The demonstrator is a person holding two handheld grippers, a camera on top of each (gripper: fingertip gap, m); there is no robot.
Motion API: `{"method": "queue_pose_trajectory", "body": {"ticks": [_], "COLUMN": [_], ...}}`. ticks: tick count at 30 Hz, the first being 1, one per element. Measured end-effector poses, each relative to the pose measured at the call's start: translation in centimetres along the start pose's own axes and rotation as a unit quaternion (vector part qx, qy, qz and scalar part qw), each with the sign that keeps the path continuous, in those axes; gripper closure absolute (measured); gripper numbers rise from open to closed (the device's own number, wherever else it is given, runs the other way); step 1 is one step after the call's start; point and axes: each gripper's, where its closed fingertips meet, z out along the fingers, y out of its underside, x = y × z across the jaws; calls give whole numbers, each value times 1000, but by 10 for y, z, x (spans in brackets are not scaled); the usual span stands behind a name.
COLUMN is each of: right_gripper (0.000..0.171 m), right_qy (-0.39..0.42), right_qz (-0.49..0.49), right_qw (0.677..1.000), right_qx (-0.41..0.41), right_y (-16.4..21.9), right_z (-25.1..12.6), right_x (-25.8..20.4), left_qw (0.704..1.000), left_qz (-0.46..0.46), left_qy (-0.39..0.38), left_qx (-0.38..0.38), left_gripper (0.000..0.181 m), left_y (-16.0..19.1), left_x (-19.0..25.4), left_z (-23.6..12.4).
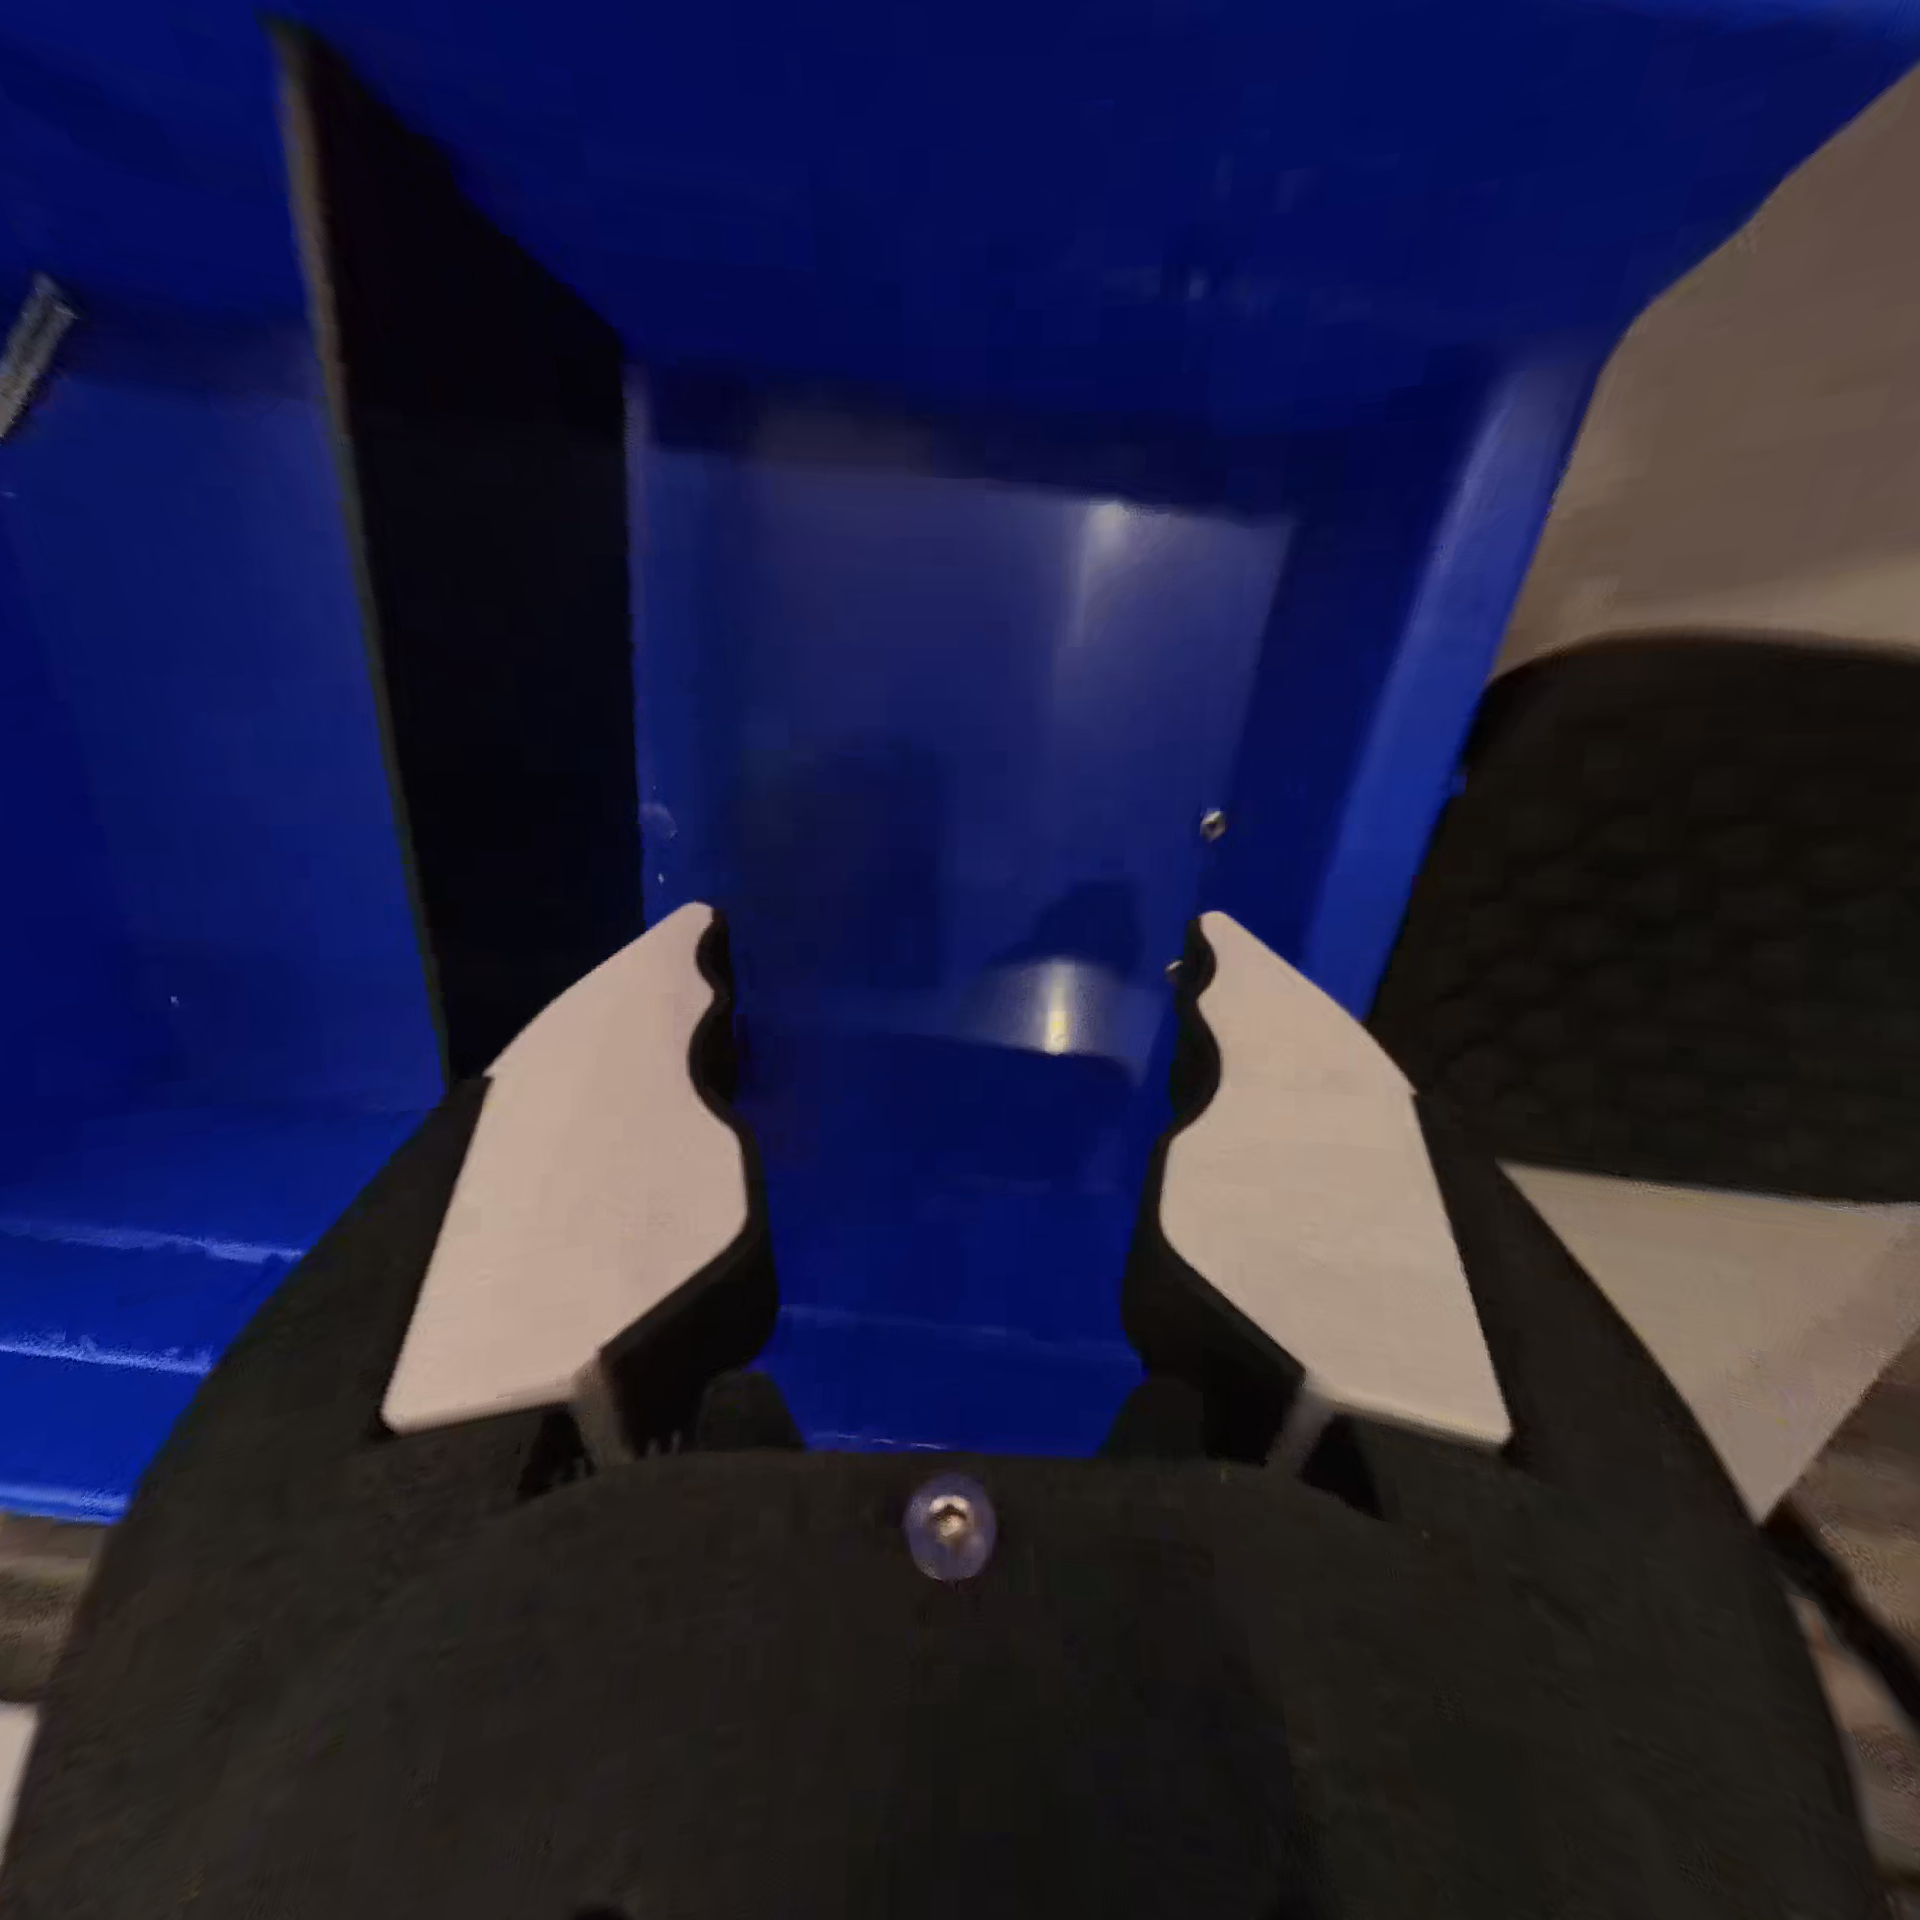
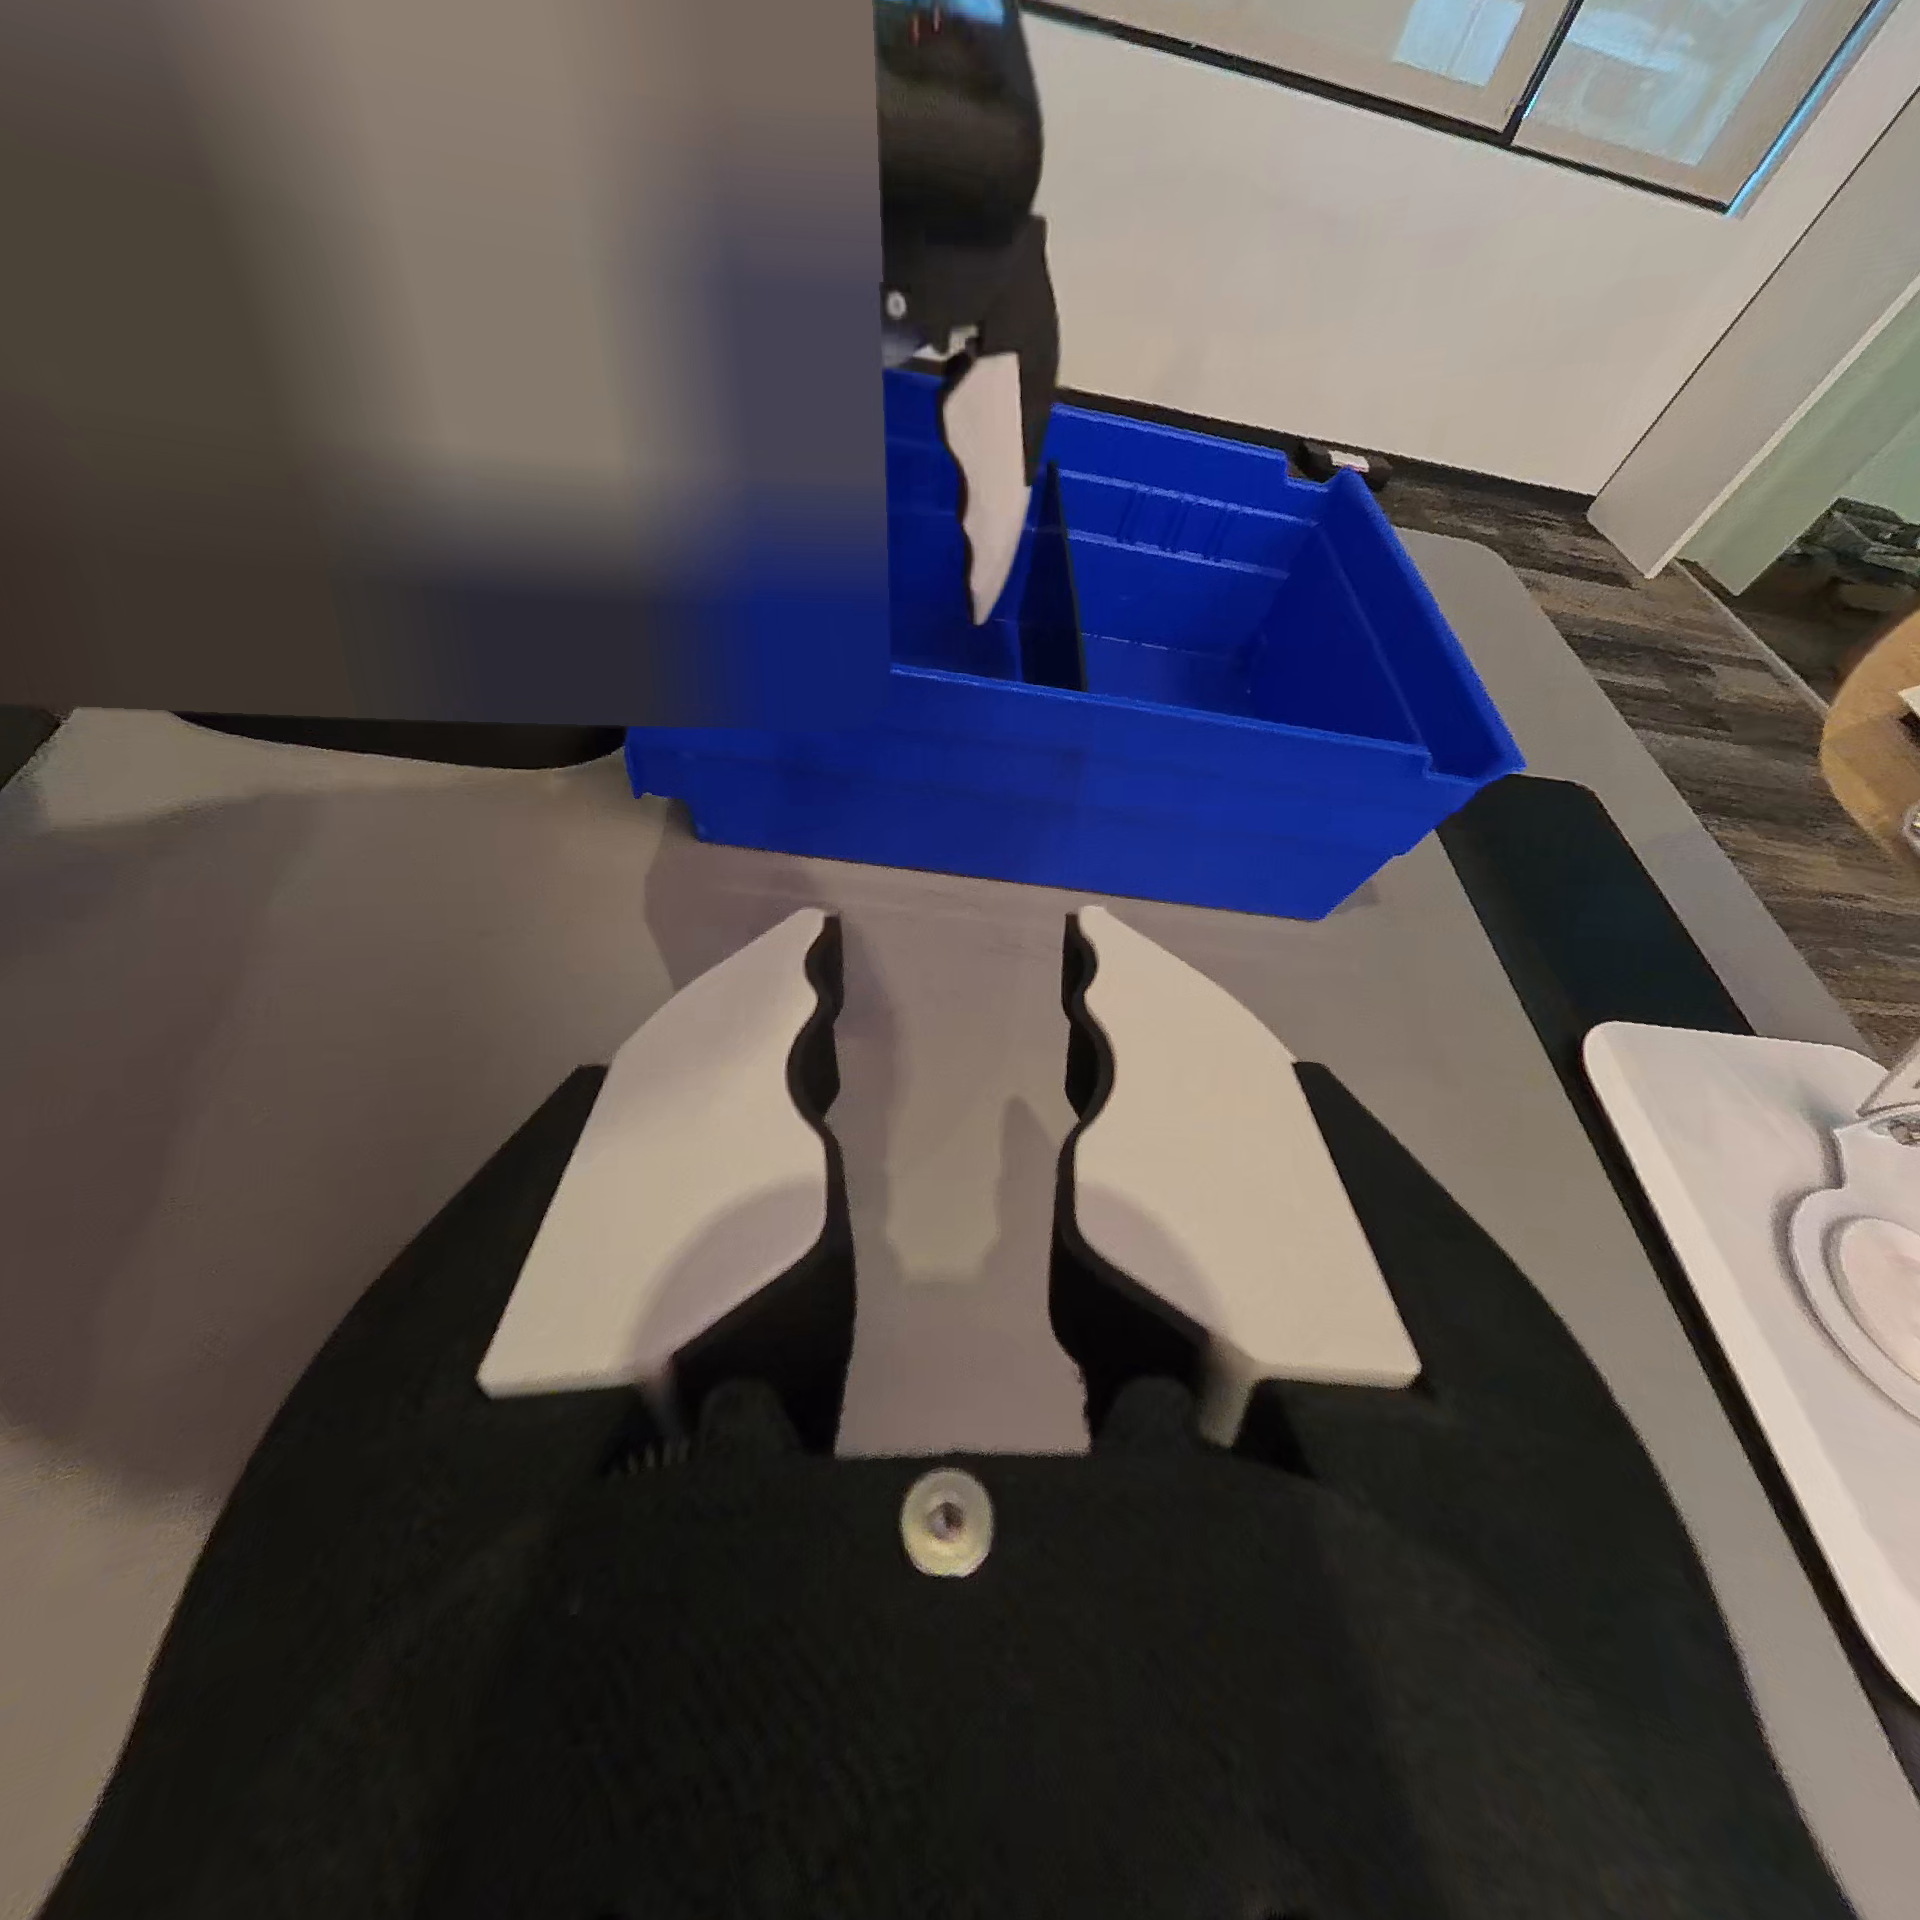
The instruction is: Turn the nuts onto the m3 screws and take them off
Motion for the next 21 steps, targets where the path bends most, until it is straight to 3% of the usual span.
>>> {"method": "queue_pose_trajectory", "body": {"ticks": [6, 12, 21], "right_gripper": [129, 128, 127], "right_qy": [-9, -22, -36], "right_qz": [-5, 13, 25], "right_qw": [1000, 1000, 999], "right_qx": [-11, -8, -13], "right_y": [5, 8, 13], "right_z": [3, 3, 6], "right_x": [-3, -4, -5], "left_qw": [994, 990, 988], "left_qz": [61, 76, 113], "left_qy": [24, 69, 23], "left_qx": [-81, -97, -101], "left_gripper": [79, 74, 64], "left_y": [13, 25, 26], "left_x": [2, 2, -5], "left_z": [30, 42, 47]}}
